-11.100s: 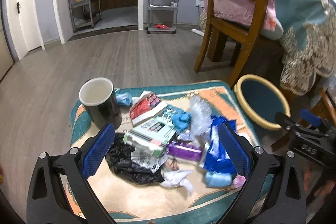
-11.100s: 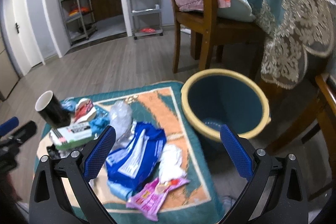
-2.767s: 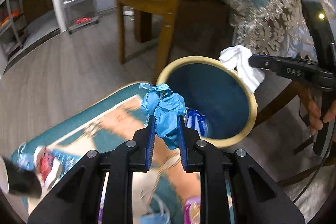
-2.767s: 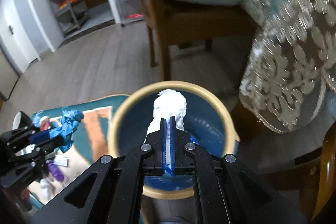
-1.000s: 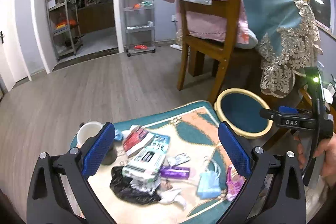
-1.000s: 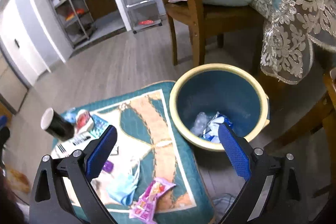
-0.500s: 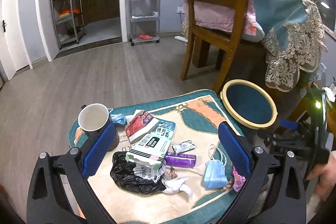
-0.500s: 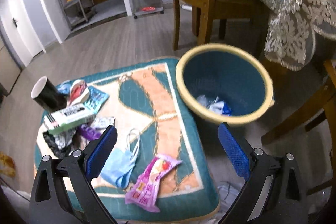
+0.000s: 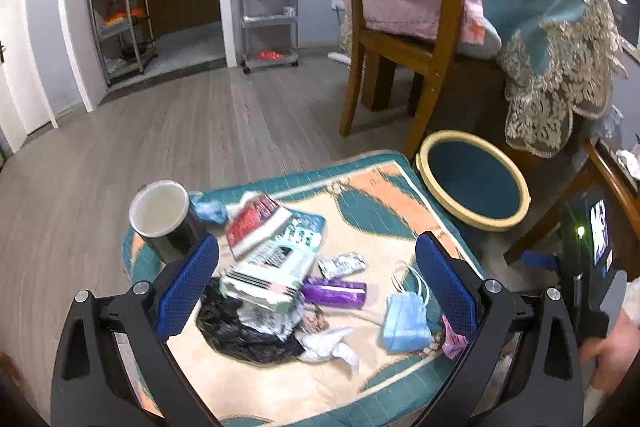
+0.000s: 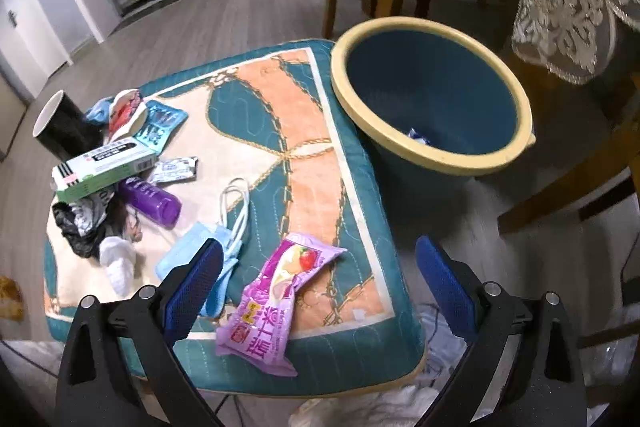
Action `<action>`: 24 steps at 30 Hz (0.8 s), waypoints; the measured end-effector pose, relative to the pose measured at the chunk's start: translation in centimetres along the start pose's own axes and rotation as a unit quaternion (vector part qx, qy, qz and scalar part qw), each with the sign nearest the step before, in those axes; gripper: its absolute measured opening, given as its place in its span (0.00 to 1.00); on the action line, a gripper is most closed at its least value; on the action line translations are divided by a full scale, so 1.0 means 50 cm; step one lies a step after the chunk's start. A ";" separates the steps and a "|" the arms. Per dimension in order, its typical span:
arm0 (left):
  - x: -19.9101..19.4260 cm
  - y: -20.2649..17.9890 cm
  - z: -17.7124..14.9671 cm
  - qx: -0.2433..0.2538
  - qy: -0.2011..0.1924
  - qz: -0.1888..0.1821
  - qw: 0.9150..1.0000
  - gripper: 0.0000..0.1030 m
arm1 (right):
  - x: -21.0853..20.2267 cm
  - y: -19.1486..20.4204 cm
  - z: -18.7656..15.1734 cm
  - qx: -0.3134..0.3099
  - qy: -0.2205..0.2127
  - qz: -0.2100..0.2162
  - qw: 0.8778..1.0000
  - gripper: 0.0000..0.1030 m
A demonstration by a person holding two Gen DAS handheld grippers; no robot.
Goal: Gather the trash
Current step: 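Move both tools back from the bin over the remaining trash, then grasp the pink snack wrapper with the right tool while the left tool grasps the blue face mask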
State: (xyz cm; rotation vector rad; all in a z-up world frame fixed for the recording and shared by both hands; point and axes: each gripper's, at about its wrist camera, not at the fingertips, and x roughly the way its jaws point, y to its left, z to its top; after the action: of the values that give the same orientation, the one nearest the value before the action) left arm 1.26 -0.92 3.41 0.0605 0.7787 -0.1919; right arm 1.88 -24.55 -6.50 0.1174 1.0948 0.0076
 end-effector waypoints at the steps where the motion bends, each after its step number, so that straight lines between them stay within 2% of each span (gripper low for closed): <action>1: 0.011 -0.006 -0.008 -0.001 0.010 -0.002 1.000 0.94 | 0.001 -0.002 0.000 0.002 0.001 0.000 1.000 0.93; 10: 0.080 -0.045 -0.060 0.017 0.067 0.003 0.998 0.94 | 0.020 -0.020 -0.004 0.011 0.023 0.000 1.000 0.93; 14: 0.110 -0.062 -0.082 0.023 0.089 -0.009 0.996 0.94 | 0.033 -0.022 -0.009 0.013 0.037 0.008 0.999 0.93; 19: 0.153 -0.072 -0.112 0.039 0.124 0.007 0.992 0.94 | 0.043 -0.020 -0.012 0.005 0.049 0.013 0.999 0.91; 20: 0.156 -0.072 -0.113 0.041 0.126 0.009 0.991 0.94 | 0.044 -0.018 -0.012 0.002 0.050 0.017 0.999 0.90; 24: 0.160 -0.078 -0.114 0.047 0.126 0.006 0.991 0.94 | 0.054 -0.007 -0.013 -0.016 0.061 0.028 0.998 0.71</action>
State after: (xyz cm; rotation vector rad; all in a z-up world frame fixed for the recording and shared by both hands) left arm 2.13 -5.23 -6.20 0.1825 1.0215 -0.2116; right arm 2.52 -24.68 -9.24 0.1207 1.2133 0.0829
